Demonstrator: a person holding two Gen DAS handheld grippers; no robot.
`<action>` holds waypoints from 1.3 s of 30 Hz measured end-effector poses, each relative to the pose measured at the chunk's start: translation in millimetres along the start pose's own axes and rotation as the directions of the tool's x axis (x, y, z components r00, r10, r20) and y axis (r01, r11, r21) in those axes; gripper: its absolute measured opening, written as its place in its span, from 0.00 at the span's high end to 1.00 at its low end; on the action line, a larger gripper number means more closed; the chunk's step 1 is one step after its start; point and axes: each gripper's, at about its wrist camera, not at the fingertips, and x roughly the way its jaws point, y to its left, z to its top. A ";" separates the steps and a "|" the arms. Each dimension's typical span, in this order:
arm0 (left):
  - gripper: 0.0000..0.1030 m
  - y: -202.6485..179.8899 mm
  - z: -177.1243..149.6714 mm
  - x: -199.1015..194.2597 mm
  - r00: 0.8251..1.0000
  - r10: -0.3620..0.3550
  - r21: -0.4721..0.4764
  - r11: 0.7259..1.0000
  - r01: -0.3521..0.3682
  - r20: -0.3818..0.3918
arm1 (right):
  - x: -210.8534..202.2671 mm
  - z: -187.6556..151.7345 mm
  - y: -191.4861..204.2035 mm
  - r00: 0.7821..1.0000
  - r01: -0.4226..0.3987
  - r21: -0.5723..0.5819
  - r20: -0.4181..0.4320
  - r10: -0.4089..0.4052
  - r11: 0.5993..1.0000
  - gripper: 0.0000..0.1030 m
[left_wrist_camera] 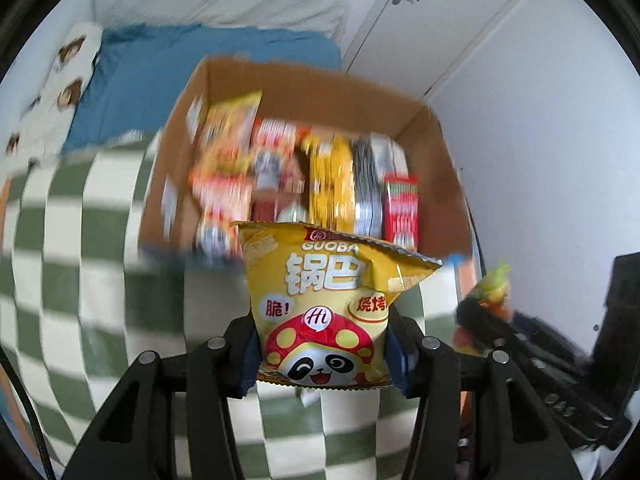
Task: Organize snacks
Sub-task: 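Carry both bags into the box and open both tools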
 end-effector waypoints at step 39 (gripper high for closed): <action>0.06 44.1 47.1 74.5 0.973 0.213 -0.014 0.977 -0.215 -0.088 | 141.9 124.5 -15.2 0.948 0.242 -0.136 -0.176 -0.264 0.961 0.04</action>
